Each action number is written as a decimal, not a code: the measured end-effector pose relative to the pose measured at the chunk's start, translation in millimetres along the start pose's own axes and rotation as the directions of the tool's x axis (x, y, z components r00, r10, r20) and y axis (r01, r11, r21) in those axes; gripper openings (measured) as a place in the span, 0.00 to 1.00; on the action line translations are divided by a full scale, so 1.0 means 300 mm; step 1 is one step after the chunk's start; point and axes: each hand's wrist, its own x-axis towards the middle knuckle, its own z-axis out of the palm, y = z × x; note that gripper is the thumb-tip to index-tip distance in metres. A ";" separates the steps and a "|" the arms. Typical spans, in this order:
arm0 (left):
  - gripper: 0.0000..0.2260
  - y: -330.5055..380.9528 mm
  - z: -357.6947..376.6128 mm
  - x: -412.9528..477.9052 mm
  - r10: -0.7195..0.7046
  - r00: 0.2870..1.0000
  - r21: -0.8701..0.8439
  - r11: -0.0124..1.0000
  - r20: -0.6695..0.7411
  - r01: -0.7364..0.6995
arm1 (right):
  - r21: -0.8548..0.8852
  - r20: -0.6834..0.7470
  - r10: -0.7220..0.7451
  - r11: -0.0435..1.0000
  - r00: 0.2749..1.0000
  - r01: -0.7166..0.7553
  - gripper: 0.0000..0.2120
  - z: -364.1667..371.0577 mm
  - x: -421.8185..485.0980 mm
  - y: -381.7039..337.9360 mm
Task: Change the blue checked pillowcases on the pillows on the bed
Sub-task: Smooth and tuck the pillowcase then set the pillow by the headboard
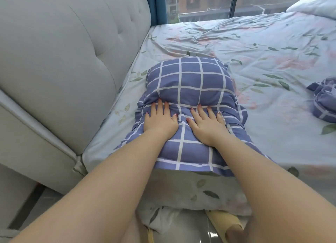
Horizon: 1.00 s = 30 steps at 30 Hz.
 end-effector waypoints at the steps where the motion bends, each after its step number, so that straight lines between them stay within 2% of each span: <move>1: 0.29 0.002 0.001 0.014 0.000 1.000 -0.003 1.000 -0.009 0.000 | 0.002 0.000 -0.001 1.000 1.000 0.001 0.29 0.001 0.015 0.003; 12: 0.29 0.007 0.006 0.039 0.002 0.997 0.020 1.000 -0.081 0.000 | 0.000 -0.035 -0.010 1.000 0.999 0.010 0.29 0.005 0.036 0.002; 22: 0.29 -0.017 0.014 -0.075 0.052 0.998 0.032 0.998 -0.026 -0.051 | -0.067 0.012 -0.022 0.998 1.000 0.023 0.30 -0.012 -0.068 -0.012; 26: 0.28 -0.016 0.013 -0.047 0.067 0.998 0.026 0.997 0.002 -0.067 | -0.047 0.040 -0.014 0.999 0.999 0.016 0.30 -0.005 -0.037 0.001; 30: 0.28 -0.013 0.033 0.015 0.050 0.998 0.009 0.999 -0.039 -0.049 | 0.000 0.022 0.009 1.000 1.000 -0.009 0.30 0.018 0.020 0.002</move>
